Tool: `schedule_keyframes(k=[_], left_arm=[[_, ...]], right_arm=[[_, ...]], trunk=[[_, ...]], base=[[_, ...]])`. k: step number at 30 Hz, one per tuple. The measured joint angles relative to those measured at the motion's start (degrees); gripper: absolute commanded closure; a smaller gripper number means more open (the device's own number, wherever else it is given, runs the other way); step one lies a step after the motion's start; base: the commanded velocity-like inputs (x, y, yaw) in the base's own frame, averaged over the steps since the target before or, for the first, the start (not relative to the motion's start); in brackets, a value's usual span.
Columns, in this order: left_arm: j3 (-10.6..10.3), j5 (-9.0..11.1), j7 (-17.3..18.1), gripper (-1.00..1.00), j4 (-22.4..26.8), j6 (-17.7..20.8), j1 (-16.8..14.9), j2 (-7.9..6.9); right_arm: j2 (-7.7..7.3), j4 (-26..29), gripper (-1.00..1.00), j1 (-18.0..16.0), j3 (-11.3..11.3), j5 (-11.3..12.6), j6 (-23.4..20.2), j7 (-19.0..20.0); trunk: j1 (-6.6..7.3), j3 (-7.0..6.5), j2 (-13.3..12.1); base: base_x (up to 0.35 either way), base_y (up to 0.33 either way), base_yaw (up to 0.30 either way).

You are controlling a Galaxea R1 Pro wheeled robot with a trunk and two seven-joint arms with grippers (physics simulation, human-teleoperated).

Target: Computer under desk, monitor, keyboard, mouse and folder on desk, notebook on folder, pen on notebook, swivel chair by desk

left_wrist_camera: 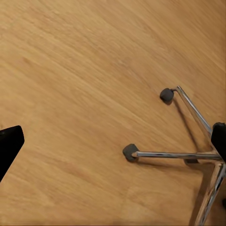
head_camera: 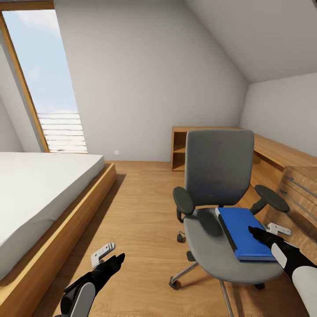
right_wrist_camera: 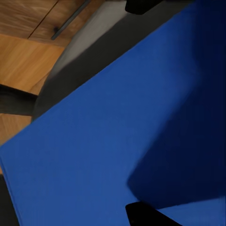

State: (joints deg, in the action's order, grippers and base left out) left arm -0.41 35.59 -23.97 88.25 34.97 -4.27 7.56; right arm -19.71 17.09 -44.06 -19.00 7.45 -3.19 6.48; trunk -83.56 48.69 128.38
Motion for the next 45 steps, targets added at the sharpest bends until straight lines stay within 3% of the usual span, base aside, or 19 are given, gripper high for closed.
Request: schedule_keyframes(k=[45], left_arm=[[0.0,0.0,0.0,-1.0,-0.79,0.0,0.0,0.0]], right_arm=[[0.02,-0.22,-1.0,0.0,-0.02,-0.04,0.0,-0.03]], trunk=[[0.01,0.0,0.0]], base=[[-0.097,0.0,0.0]])
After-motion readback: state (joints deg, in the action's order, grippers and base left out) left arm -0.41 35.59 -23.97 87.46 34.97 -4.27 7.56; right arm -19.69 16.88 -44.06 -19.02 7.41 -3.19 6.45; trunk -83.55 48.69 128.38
